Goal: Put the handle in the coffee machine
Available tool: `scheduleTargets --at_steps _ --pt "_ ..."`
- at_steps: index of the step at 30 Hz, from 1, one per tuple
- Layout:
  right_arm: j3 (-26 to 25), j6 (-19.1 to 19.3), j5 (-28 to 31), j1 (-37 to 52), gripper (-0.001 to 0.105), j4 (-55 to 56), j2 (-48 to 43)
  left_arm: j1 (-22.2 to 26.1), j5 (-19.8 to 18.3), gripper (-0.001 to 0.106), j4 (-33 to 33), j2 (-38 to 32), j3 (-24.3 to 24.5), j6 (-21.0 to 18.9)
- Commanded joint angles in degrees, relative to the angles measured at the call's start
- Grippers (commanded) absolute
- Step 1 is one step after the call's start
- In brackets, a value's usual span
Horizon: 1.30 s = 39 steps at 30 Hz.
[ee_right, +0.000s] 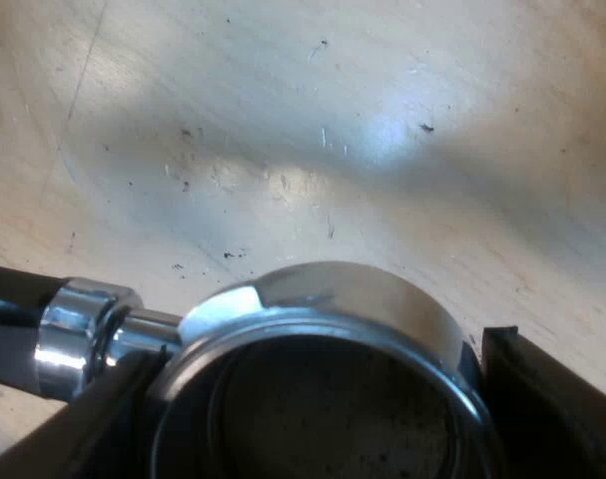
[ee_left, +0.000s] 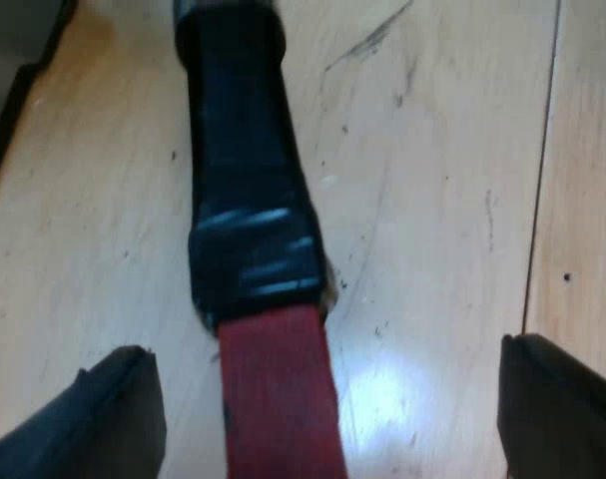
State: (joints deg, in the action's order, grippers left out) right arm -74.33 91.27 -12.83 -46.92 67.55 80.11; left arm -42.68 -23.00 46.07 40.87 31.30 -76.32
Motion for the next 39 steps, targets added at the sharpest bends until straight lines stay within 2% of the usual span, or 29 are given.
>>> scheduleTargets --at_steps 1,8,13,18,25,31,39 --pt "-0.79 0.69 -1.58 -0.04 0.000 0.10 -0.91 -0.28 -2.17 0.070 -0.90 0.68 0.03 0.31" --pt "-0.79 0.69 -1.58 -0.04 0.000 0.27 -2.23 2.71 -4.40 0.070 -5.19 0.78 -3.20 0.31" --pt "-0.79 0.69 -1.58 -0.04 0.000 0.56 -2.36 5.09 -6.21 0.070 -8.59 0.78 -3.33 0.31" --pt "-0.79 0.69 -1.58 -0.04 0.000 0.56 -2.36 5.18 -8.63 0.070 -9.89 0.78 -3.33 0.31" --pt "-0.79 0.69 -1.58 -0.04 0.000 0.56 -2.36 5.18 -8.53 0.070 -10.03 1.42 -4.12 2.05" --pt "-0.79 0.69 -1.58 -0.04 0.000 0.56 -2.36 5.18 -8.44 0.070 -12.51 2.96 -4.14 2.04" --pt "-0.79 0.69 -1.58 -0.04 0.000 0.56 -2.36 5.18 -8.44 0.070 -11.62 2.96 -4.14 2.04"
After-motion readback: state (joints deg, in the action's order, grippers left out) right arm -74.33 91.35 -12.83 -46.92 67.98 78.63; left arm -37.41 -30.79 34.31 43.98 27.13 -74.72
